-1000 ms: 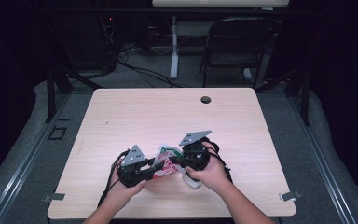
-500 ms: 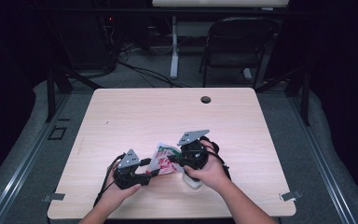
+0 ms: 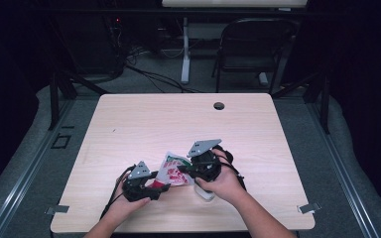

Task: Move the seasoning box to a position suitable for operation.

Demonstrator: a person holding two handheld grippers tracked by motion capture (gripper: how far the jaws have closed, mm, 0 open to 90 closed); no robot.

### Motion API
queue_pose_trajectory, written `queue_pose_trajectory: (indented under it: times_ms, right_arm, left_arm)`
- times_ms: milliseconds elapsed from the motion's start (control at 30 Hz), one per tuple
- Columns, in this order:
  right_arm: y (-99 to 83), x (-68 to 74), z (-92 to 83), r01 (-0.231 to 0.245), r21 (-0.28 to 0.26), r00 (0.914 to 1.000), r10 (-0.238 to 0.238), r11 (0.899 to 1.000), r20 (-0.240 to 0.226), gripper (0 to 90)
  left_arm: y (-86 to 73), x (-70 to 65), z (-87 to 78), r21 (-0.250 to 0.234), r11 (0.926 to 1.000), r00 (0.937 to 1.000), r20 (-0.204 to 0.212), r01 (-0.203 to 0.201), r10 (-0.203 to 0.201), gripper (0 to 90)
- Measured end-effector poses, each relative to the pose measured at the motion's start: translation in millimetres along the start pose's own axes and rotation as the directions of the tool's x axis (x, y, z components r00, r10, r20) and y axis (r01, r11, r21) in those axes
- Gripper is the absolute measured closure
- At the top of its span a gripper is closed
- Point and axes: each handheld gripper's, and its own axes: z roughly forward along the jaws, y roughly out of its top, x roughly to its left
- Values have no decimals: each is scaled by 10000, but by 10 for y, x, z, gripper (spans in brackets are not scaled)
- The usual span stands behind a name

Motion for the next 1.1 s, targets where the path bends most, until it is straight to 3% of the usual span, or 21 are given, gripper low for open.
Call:
queue_pose_trajectory:
  times_ms: [167,633,833,1033,1100]
  right_arm:
    - [10,78,-43,404,-7,9991,-404,9992,125,900]
    - [37,166,-130,724,-341,9974,-724,9968,4,900]
    - [102,232,-178,1092,-469,9939,-1097,9929,-83,900]
    - [125,253,-193,1133,-563,9935,-1139,9920,-71,900]
    - [138,263,-200,1157,-627,9932,-1164,9913,-79,900]
  left_arm:
    - [-10,6,15,17,9997,9990,374,240,-241,321]
    - [-47,3,79,205,9992,9953,896,343,-360,260]
    - [-46,-7,81,131,9994,9951,933,310,-321,255]
    - [-49,-6,80,128,9992,9947,949,379,-389,249]
    - [-50,-15,88,220,9994,9967,753,275,-291,261]
